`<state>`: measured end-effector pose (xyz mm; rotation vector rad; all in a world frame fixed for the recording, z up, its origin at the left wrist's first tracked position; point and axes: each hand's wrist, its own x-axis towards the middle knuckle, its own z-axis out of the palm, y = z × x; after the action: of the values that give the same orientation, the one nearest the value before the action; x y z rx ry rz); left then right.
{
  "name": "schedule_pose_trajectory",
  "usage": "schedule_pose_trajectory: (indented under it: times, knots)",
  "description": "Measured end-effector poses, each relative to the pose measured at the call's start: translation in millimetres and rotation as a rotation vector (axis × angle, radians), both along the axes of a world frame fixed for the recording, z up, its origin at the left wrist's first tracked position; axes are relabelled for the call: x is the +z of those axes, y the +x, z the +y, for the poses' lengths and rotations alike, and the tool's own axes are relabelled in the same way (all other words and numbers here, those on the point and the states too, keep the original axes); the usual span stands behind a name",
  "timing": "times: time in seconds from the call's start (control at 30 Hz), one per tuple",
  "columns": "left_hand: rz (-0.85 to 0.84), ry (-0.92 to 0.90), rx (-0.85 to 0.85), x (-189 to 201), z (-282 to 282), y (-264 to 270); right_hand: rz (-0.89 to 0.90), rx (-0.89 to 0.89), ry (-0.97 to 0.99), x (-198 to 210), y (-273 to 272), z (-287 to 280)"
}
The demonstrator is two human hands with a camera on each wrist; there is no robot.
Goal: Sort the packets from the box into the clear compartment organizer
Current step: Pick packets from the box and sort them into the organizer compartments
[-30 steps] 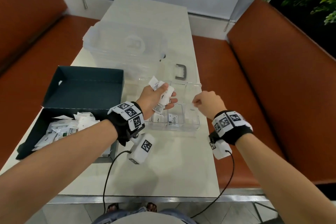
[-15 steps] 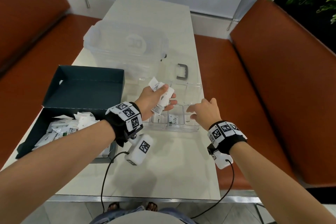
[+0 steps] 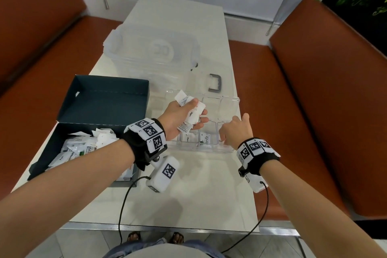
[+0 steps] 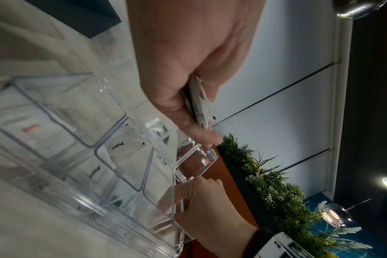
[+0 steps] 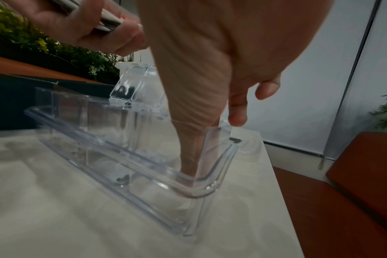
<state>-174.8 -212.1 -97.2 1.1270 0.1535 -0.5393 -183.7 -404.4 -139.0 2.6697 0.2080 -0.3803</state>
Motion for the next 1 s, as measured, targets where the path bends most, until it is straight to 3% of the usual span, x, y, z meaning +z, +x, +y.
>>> schedule_pose_trajectory:
  times: [0.2,0.3,0.37,0.47,0.53,0.83,1.0]
  knots:
    - [0.04,-0.037,-0.049,6,2,-2,0.019,0.003,0.035,7,-1,1]
    - [0.067,-0.045,-0.08,9,4,-3,-0.08,-0.028,0.173,24,-3,1]
    - [0.082,-0.05,-0.09,9,5,-3,-0.234,-0.081,0.477,40,-3,3]
    - [0.069,-0.041,-0.087,8,7,-4,-0.334,-0.191,1.096,58,-6,18]
    - [0.036,-0.018,-0.082,6,7,-5,-0.287,-0.225,1.26,62,-8,34]
    - [0.031,0.052,-0.147,8,22,-7,-0.203,-0.455,1.479,51,-4,51]
    - [-0.034,0.155,-0.076,9,46,-3,-0.101,-0.552,1.593,58,-3,52]
